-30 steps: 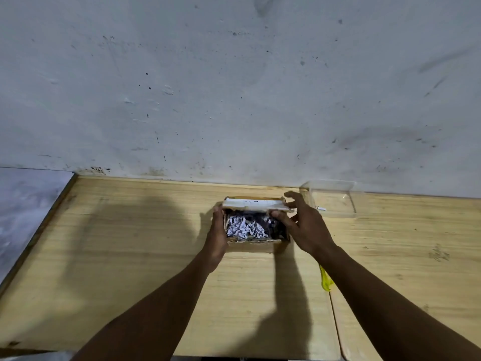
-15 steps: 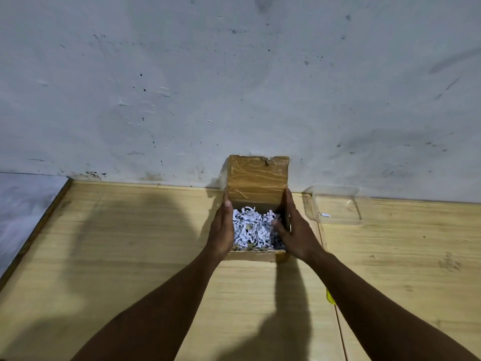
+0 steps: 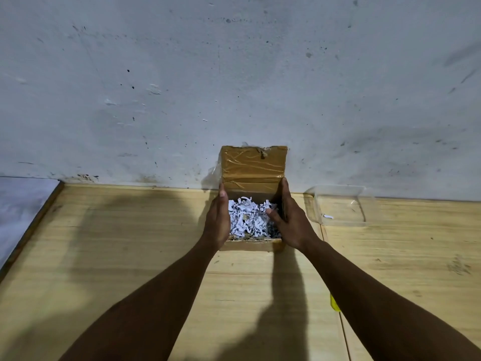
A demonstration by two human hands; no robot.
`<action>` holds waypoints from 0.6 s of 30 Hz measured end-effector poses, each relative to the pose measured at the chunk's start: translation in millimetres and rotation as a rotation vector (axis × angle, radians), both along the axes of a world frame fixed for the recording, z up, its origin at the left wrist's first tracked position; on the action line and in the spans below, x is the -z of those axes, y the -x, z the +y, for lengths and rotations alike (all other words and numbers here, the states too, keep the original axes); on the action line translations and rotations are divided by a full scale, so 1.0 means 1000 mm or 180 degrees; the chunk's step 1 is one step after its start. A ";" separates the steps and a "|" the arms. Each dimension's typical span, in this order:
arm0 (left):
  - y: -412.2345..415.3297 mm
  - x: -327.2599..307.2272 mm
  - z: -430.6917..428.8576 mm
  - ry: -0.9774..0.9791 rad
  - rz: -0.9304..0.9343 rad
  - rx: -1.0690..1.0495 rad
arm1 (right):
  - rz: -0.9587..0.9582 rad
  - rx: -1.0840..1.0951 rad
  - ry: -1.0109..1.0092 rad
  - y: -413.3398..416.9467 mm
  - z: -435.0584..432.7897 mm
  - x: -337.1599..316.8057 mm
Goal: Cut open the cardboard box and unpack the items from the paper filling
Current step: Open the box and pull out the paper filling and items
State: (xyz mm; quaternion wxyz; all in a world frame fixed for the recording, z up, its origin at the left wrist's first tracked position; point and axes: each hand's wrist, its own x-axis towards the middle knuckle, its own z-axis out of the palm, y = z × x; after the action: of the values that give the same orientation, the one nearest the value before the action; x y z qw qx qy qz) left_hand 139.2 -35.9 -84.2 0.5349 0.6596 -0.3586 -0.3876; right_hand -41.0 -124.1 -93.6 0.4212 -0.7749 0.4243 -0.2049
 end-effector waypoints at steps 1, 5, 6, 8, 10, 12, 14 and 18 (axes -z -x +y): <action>-0.001 0.001 0.000 0.0020 0.0014 0.0004 | -0.0020 0.0003 -0.0012 0.000 0.000 0.000; 0.000 -0.001 0.000 -0.0076 0.0008 -0.0024 | -0.0047 -0.0002 -0.0065 0.000 0.001 -0.004; 0.000 0.000 0.000 -0.0084 0.0025 -0.0034 | -0.0028 -0.0002 -0.0088 0.001 0.001 -0.004; 0.000 0.000 0.000 -0.0077 0.0088 -0.0054 | 0.0158 0.0093 0.0071 0.001 0.001 -0.005; 0.000 -0.002 0.000 -0.0115 0.0137 -0.0089 | 0.0414 0.0517 0.0696 0.002 0.003 -0.013; 0.001 -0.005 0.002 -0.0145 0.0105 -0.0111 | 0.0389 0.0740 0.1559 -0.001 0.007 -0.024; 0.002 -0.006 0.002 -0.0213 0.0051 -0.0133 | 0.0536 0.0254 0.1682 -0.011 0.010 -0.033; 0.000 -0.002 0.001 -0.0242 0.0117 -0.0182 | 0.1637 -0.0870 0.0728 -0.042 0.009 -0.038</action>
State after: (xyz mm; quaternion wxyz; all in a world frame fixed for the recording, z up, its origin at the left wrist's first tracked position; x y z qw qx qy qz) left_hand 139.3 -35.1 -81.8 0.5268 0.6822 -0.3146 -0.3976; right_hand 1.3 -114.8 -55.7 0.2338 -0.8936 0.3831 0.0099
